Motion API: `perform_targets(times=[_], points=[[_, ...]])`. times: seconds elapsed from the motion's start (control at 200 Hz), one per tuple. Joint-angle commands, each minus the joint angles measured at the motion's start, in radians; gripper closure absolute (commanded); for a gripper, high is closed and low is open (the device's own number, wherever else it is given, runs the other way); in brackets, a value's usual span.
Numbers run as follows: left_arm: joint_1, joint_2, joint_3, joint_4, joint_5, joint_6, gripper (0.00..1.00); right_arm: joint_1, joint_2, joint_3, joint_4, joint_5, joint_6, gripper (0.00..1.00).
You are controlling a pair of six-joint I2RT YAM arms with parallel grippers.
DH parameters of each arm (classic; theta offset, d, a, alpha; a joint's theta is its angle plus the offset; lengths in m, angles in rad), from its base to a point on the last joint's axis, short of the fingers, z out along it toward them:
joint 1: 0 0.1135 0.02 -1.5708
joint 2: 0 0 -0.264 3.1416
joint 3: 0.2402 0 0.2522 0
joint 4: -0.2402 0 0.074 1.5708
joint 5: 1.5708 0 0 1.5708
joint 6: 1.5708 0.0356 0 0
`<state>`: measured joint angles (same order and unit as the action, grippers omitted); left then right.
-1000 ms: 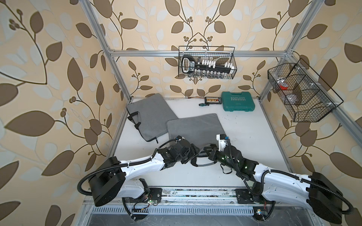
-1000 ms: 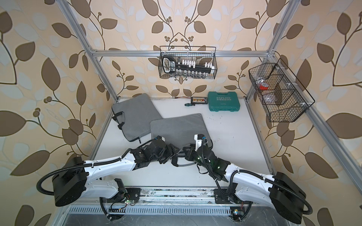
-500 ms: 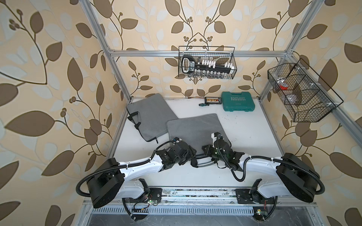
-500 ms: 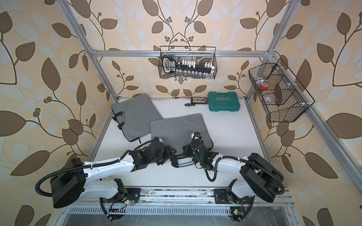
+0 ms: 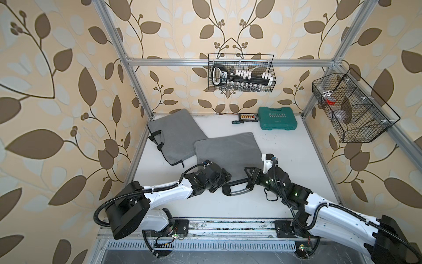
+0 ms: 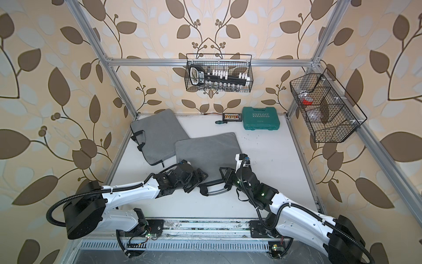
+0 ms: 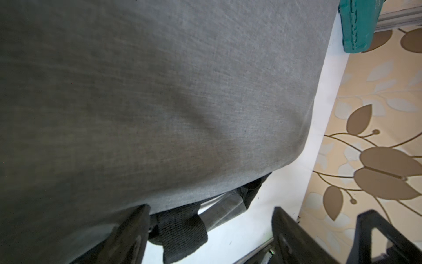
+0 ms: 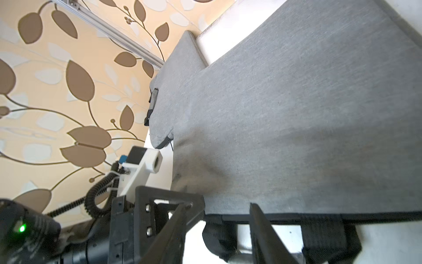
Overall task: Put the mouse into the laptop bag
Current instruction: Zip the zipper on the zippered laptop bag.
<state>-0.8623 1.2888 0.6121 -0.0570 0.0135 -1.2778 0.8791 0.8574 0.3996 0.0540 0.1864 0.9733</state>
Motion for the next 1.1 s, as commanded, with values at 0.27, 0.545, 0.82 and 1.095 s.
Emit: perform_targets(times=[0.27, 0.545, 0.82, 1.095], points=[[0.18, -0.394, 0.003, -0.38, -0.121, 0.124, 0.01, 0.505, 0.399, 0.164, 0.001, 0.258, -0.048, 0.58], [0.268, -0.513, -0.15, -0.348, -0.06, 0.143, 0.01, 0.454, 0.69, 0.319, 0.082, 0.168, -0.134, 0.6], [0.27, -0.401, -0.221, -0.137, 0.073, 0.11, 0.02, 0.381, 0.796, 0.345, 0.066, 0.153, -0.12, 0.6], [0.27, -0.167, -0.202, 0.043, 0.168, 0.086, 0.51, 0.353, 0.814, 0.326, 0.099, 0.147, -0.137, 0.59]])
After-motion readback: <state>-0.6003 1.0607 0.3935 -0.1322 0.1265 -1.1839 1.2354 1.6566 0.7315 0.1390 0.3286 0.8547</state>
